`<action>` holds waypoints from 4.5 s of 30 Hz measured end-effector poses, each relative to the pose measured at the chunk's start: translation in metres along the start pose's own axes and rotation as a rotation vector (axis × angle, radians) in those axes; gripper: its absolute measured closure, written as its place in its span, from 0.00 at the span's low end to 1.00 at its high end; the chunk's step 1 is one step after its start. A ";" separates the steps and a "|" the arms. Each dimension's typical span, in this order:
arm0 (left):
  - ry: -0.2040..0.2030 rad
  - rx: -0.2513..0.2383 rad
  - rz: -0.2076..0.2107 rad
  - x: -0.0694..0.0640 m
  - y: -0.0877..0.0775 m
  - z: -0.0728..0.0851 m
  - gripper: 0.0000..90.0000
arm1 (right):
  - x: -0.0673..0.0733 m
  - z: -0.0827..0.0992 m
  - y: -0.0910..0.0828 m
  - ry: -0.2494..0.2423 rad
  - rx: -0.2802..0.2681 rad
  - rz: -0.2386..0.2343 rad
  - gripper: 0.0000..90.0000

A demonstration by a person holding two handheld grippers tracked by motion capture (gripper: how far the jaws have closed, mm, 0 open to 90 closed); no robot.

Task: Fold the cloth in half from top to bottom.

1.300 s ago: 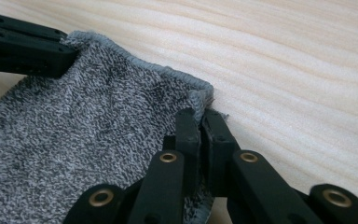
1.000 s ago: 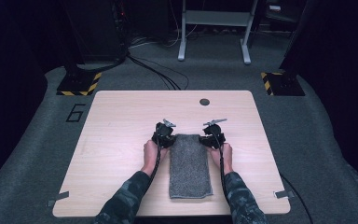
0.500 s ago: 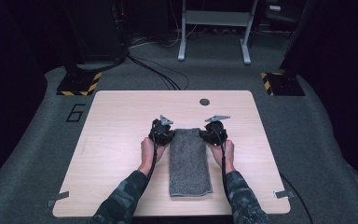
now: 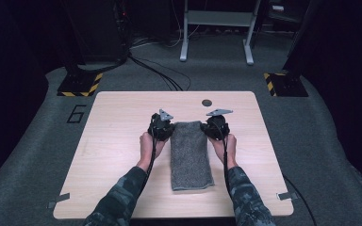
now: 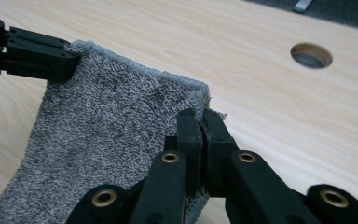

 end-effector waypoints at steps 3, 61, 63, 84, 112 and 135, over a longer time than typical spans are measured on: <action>0.002 -0.017 -0.003 0.002 -0.004 -0.005 0.96 | 0.001 -0.007 -0.004 -0.009 -0.017 0.000 0.98; 0.074 -0.012 0.164 -0.082 -0.056 0.067 0.95 | 0.044 0.083 -0.070 -0.082 -0.053 -0.088 0.97; 0.082 -0.007 0.168 -0.084 -0.056 0.070 0.95 | 0.045 0.088 -0.070 -0.075 -0.042 -0.089 0.97; 0.001 0.011 0.222 -0.084 -0.088 0.085 0.37 | 0.045 0.112 -0.106 -0.026 -0.068 -0.135 0.66; 0.050 0.123 0.188 -0.085 -0.065 0.121 0.26 | 0.074 0.146 -0.056 -0.053 0.143 -0.129 0.61; -0.029 0.129 0.147 -0.061 -0.042 0.109 0.18 | 0.064 0.128 -0.050 -0.029 0.116 -0.105 0.41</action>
Point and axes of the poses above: each handheld gripper's, and its own axes: y roughly forward along the jaws, z roughly out of its underside, x roughly to its left, the point moved 10 cm from there along y, roughly forward along the jaws
